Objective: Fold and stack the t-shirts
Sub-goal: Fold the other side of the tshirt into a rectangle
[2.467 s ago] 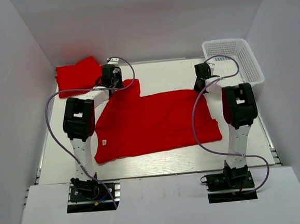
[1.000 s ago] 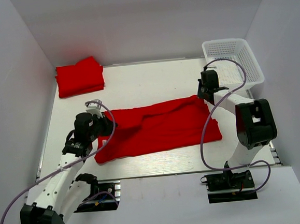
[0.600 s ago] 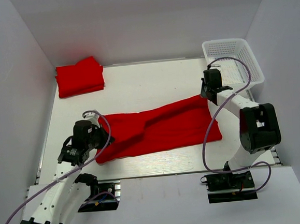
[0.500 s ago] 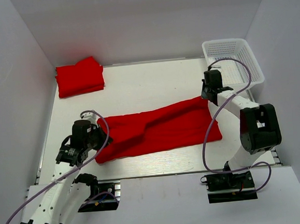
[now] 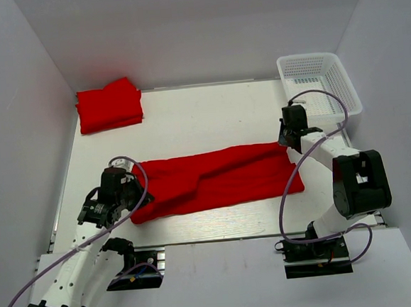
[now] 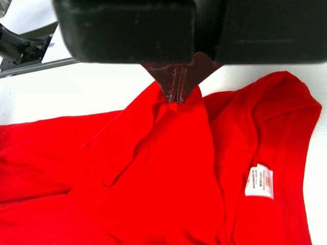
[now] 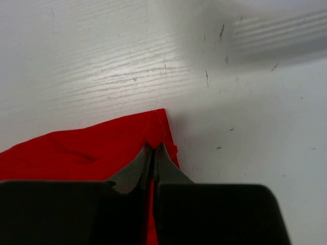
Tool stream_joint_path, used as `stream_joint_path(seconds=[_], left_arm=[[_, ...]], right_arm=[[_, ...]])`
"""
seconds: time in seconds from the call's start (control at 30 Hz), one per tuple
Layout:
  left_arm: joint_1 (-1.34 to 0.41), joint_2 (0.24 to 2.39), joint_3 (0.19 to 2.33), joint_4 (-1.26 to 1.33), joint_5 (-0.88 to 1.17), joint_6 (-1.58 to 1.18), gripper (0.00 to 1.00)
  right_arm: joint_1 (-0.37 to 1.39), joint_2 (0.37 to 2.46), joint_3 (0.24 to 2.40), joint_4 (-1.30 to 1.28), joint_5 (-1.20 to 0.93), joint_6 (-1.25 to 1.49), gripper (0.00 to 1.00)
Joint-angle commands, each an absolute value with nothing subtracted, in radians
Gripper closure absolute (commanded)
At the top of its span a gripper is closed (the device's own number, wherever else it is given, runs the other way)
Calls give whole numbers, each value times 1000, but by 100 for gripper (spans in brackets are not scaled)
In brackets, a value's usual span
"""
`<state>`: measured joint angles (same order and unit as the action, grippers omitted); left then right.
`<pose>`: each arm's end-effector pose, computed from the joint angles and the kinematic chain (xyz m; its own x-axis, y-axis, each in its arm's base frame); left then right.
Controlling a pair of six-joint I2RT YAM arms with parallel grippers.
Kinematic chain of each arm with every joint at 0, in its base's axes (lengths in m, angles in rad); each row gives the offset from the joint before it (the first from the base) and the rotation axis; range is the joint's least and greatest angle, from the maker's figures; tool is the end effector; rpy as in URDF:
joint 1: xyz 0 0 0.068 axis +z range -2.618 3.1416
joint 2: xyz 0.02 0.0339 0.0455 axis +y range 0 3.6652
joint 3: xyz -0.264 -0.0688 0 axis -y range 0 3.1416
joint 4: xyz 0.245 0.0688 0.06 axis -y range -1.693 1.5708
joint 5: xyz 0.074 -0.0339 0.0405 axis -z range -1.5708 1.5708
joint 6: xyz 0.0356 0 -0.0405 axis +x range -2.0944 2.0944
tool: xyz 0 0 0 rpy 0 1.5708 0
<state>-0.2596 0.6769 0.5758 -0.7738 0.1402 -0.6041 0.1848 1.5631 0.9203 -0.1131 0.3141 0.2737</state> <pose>0.1283 -0.0392 0.2300 -0.8040 -0.3684 -0.4667 -0.1409 0.8806 -0.4524 0.3249 0.0496 0.2047 -0.6367 0.1425 -0.7579 0.2268 0.9739 -0.0074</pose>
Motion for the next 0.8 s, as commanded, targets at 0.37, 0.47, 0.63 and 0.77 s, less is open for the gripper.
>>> stream_joint_path(seconds=[0.37,0.47,0.63,0.77], left_arm=[[-262,775,592,-850,51,-710,27],[-262,801,636,-859,15,-710,8],[-262,834,689,-809,-41,-687,0],[-262,909,733,-717,-61,-654,0]], right_arm=[[179,1455,830,-166,501,420,10],[183,1388,824,-179,491,423,10],[186,1286,824,-187,398,358,10],[201,1272,827,-126,165,253,10]])
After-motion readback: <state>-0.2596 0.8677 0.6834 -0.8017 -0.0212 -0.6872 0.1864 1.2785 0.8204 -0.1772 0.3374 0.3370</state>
